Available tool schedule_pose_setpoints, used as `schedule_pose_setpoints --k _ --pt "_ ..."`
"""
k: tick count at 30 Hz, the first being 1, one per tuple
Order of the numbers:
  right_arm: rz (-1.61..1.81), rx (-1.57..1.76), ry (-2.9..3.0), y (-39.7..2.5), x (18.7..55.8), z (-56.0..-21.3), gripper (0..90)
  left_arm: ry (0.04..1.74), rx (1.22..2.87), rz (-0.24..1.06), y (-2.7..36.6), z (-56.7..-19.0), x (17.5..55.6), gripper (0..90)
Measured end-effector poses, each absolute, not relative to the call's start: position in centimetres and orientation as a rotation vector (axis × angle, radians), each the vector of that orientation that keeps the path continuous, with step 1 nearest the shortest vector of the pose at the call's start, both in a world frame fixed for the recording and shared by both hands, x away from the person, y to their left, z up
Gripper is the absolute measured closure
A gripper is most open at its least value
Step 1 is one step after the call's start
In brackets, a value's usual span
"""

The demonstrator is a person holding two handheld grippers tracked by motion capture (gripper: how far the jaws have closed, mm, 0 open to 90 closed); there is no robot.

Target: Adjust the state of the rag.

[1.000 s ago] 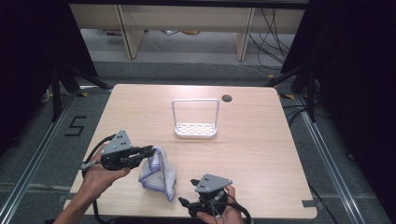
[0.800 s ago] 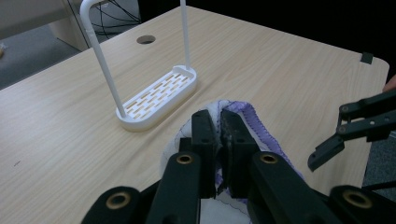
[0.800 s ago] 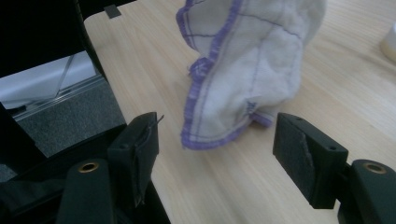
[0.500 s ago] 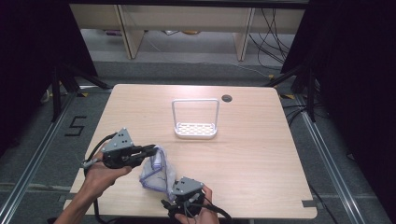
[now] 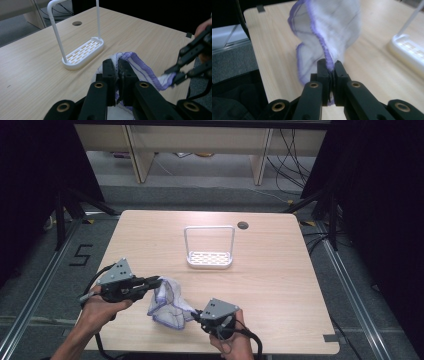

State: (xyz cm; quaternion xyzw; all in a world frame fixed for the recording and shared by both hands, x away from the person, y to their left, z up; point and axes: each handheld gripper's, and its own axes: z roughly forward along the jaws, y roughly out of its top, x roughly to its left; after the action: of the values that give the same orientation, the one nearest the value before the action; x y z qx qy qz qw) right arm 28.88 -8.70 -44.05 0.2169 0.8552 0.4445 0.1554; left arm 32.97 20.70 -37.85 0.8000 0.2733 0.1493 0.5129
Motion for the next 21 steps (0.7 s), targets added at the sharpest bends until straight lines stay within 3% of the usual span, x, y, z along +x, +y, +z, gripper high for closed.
schedule_pose_setpoints --k 16,21 --pt "1.464 0.603 2.347 -16.5 26.9 -33.5 87.8 0.511 1.868 0.146 20.6 -35.4 29.7 84.3" --pt "1.461 0.606 2.339 -17.7 26.9 -31.5 87.9 0.469 1.914 0.171 19.3 -34.9 29.7 84.3"
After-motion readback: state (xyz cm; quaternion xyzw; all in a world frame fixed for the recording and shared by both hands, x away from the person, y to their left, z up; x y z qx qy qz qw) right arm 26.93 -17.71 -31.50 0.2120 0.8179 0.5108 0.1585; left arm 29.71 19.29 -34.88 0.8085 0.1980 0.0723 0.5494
